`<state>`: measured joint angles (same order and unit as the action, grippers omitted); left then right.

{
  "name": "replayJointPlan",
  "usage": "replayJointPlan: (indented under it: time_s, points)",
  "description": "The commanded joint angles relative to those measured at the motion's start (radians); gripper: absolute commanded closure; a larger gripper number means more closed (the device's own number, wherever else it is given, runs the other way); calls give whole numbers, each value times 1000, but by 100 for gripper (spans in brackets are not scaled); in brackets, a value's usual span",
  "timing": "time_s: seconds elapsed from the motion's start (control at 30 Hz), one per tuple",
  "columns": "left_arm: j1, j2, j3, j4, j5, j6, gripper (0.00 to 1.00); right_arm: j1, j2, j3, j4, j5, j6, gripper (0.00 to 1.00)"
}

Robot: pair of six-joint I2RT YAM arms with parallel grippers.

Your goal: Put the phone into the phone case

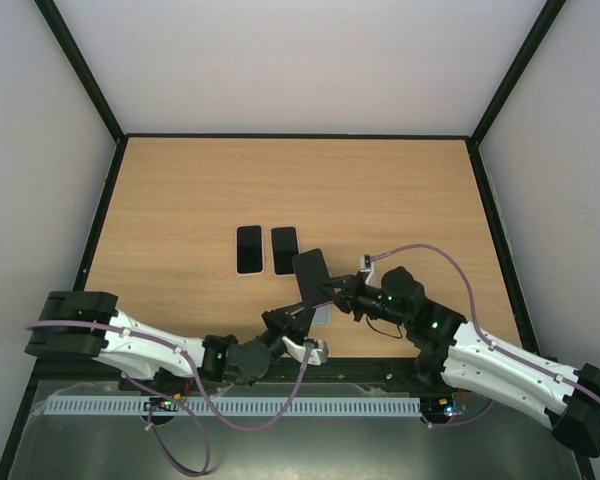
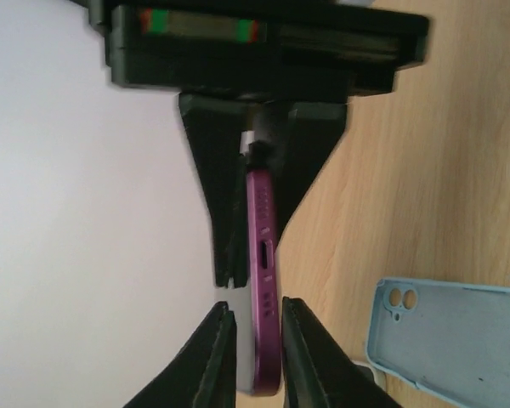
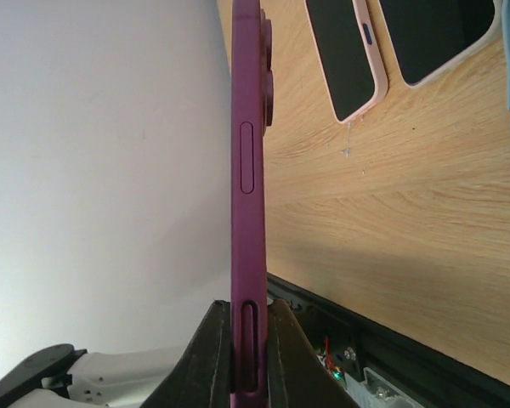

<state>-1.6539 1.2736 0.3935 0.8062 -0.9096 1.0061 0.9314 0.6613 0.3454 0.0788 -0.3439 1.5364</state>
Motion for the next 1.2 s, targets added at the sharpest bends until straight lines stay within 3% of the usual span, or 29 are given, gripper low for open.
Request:
replayJointPlan:
  time_s: [0.0,0.13,0.2,0.23,0.47,0.57,0.67,0.8,0.9,1.17]
  points:
    - [26,-18,22,64,-74,-126,72,2,-45,-21,53,55,-34,98]
    - [74,-117,40,-100,-28,-351,37,1,-73,-49,28,147,-51,98]
    - [114,-181,51,-215,8,-485,7,2,-88,-57,-1,206,-69,98]
    - [138,-216,56,-265,26,-562,1,1,-93,-56,-19,236,-85,98]
    - [414,-436,60,-538,236,-1075,0,1,-60,-49,-129,427,-195,98]
    - [547,-468,79,-645,278,-1297,0,2,-15,-49,-119,454,-223,98]
    - [688,-459,110,-739,436,-1468,0,2,42,-44,-96,469,-259,98]
    - [860,-409,110,-764,750,-1604,0,2,144,-44,-40,464,-296,98]
    - [923,-351,98,-746,924,-1668,1,2,217,-43,33,420,-329,98]
    - [933,-271,-7,-595,1076,-1780,10,5,374,-71,182,333,-367,98]
